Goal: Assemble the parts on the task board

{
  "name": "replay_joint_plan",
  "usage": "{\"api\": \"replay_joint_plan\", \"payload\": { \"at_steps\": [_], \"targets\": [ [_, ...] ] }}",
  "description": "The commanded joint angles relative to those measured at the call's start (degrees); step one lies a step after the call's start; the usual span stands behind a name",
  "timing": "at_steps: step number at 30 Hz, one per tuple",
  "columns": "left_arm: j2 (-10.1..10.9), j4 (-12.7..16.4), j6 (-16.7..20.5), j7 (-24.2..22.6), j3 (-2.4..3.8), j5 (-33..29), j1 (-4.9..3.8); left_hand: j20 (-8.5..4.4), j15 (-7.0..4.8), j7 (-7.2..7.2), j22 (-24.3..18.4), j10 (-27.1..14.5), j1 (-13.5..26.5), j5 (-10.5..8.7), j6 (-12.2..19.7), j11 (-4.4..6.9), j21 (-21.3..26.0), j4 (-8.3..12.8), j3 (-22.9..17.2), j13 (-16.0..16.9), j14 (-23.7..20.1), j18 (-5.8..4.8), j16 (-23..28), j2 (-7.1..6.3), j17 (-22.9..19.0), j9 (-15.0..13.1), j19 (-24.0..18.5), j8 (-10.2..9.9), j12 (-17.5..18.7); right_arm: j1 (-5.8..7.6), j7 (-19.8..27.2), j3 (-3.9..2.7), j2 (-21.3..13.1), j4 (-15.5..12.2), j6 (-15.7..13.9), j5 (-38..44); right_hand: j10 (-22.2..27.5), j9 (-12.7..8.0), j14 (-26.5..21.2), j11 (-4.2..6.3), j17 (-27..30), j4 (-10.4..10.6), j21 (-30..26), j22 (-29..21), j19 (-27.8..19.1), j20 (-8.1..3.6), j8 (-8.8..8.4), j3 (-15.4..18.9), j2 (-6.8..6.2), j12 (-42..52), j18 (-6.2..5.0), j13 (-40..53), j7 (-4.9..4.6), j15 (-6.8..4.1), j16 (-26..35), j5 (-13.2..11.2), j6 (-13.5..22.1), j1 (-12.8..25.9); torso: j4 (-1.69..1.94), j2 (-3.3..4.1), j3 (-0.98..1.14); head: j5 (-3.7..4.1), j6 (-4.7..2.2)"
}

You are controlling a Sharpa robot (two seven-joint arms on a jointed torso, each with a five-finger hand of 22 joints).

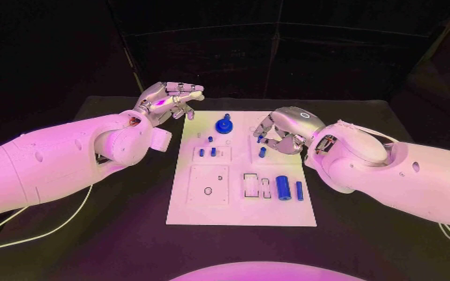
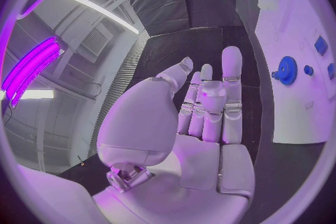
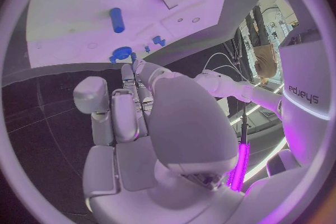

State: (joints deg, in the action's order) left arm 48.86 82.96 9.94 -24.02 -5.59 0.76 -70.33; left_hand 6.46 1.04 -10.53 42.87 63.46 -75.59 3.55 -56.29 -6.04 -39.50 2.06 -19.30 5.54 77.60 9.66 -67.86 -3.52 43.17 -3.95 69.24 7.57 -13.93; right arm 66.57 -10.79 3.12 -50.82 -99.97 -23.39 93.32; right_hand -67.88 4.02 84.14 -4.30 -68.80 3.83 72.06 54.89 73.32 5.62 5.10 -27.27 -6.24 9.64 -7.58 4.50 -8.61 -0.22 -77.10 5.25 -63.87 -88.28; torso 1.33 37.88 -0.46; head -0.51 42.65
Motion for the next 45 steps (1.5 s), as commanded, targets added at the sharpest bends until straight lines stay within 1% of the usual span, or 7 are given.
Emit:
{"api": "replay_joint_plan", "payload": {
  "at_steps": [1,7,18,23,28,35,45],
  "targets": [
    [-0.17,-0.02,-0.97,-1.26,0.05,-0.22,-0.07,0.3,0.02,-0.06,-0.07,-0.47,0.53,0.23,0.28,-0.05,0.37,0.09,0.33,0.09,-0.31,0.75,-0.26,-0.11,-0.05,0.04,-0.08,0.36,-0.32,0.12,1.51,-0.04,0.69,-0.9,-2.53,-1.6,-0.42,0.07,2.16,-0.17,-0.13,-0.11,0.36,0.11,0.19,-0.11,-0.39,-0.37,0.09,-0.21,0.83,0.06,-0.11,-0.18,-0.34,0.25,-0.31,0.63,-0.12,-0.02,-0.12,-0.71,0.12],
    [-0.54,-0.01,-0.86,-1.4,0.06,-0.22,-0.08,0.31,0.03,-0.05,-0.08,-0.5,0.57,0.26,0.31,-0.04,0.39,0.07,0.36,0.1,-0.3,0.76,-0.3,-0.12,0.01,0.04,-0.08,0.38,-0.37,-0.23,2.5,0.05,4.83,0.01,-1.09,-2.03,-0.5,0.1,2.15,-0.17,-0.02,-0.21,0.42,0.17,0.23,-0.08,-0.33,-0.51,-0.11,-0.17,0.84,0.11,-0.12,-0.15,-0.33,0.37,-0.44,1.37,-0.14,-0.09,-0.14,-2.09,0.39],
    [-1.21,-0.15,-0.73,-1.29,0.06,-0.22,-0.1,0.32,0.01,0.01,-0.08,-0.55,0.38,0.34,0.32,0.01,0.41,0.16,0.27,0.13,-0.29,0.77,-0.39,-0.01,0.08,0.02,-0.06,0.46,-0.51,-4.26,3.79,0.1,10.34,3.36,0.65,0.47,-0.68,0.13,2.12,-0.09,0.15,-0.66,0.47,0.24,0.26,-0.1,-0.26,-0.74,-0.26,-0.08,0.84,0.19,-0.05,-0.2,-0.28,0.9,-0.6,1.7,0.03,-0.1,-0.29,-4.75,1.37],
    [-1.2,-0.19,-0.64,-1.22,0.06,-0.22,-0.1,0.32,0.0,0.02,-0.09,-0.56,0.32,0.36,0.31,0.03,0.42,0.17,0.23,0.14,-0.29,0.78,-0.41,0.06,0.09,0.01,-0.06,0.49,-0.56,-5.6,4.07,0.11,12.19,5.06,1.65,1.96,-0.67,0.12,2.13,-0.1,0.11,-0.76,0.49,0.27,0.27,-0.1,-0.28,-0.78,-0.31,-0.09,0.84,0.19,-0.05,-0.21,-0.31,1.0,-0.58,1.76,-0.06,-0.03,-0.11,-5.76,1.57],
    [-1.13,-0.06,-0.54,-1.18,0.06,-0.22,-0.12,0.32,0.0,0.02,-0.09,-0.57,0.31,0.36,0.32,0.03,0.42,0.18,0.22,0.15,-0.29,0.78,-0.41,0.07,0.09,0.01,-0.06,0.5,-0.57,-6.41,3.91,0.12,13.63,7.22,3.24,2.8,-0.68,0.13,2.12,-0.09,0.14,-0.8,0.5,0.29,0.28,-0.1,-0.27,-0.81,-0.29,-0.08,0.85,0.2,-0.05,-0.21,-0.3,1.05,-0.61,1.79,0.09,-0.01,-0.28,-6.07,1.78],
    [-1.2,-0.11,-0.54,-1.14,0.06,-0.22,-0.12,0.31,-0.02,0.03,-0.09,-0.59,0.23,0.38,0.32,0.04,0.43,0.21,0.17,0.16,-0.29,0.79,-0.43,0.13,0.09,0.01,-0.05,0.53,-0.62,-7.04,4.11,0.14,14.7,7.92,4.57,3.03,-0.73,0.14,2.13,-0.09,0.12,-0.84,0.53,0.36,0.31,-0.11,-0.24,-0.83,-0.27,-0.06,0.86,0.22,-0.05,-0.21,-0.32,1.11,-0.66,1.88,-0.05,-0.02,-0.11,-6.56,2.21],
    [-1.39,-0.21,-0.61,-1.09,0.06,-0.22,-0.12,0.3,-0.04,0.04,-0.09,-0.67,0.0,0.39,0.34,0.06,0.45,0.34,0.06,0.18,-0.31,0.8,-0.46,0.22,0.05,0.0,-0.03,0.61,-0.75,-7.43,2.46,0.15,15.49,8.43,5.25,3.88,-0.77,0.15,2.11,-0.09,0.23,-0.88,0.51,0.31,0.28,-0.11,-0.22,-0.81,-0.29,-0.04,0.86,0.25,-0.05,-0.21,-0.27,1.15,-0.71,2.17,0.03,-0.09,-0.2,-6.62,2.48]
  ]
}}
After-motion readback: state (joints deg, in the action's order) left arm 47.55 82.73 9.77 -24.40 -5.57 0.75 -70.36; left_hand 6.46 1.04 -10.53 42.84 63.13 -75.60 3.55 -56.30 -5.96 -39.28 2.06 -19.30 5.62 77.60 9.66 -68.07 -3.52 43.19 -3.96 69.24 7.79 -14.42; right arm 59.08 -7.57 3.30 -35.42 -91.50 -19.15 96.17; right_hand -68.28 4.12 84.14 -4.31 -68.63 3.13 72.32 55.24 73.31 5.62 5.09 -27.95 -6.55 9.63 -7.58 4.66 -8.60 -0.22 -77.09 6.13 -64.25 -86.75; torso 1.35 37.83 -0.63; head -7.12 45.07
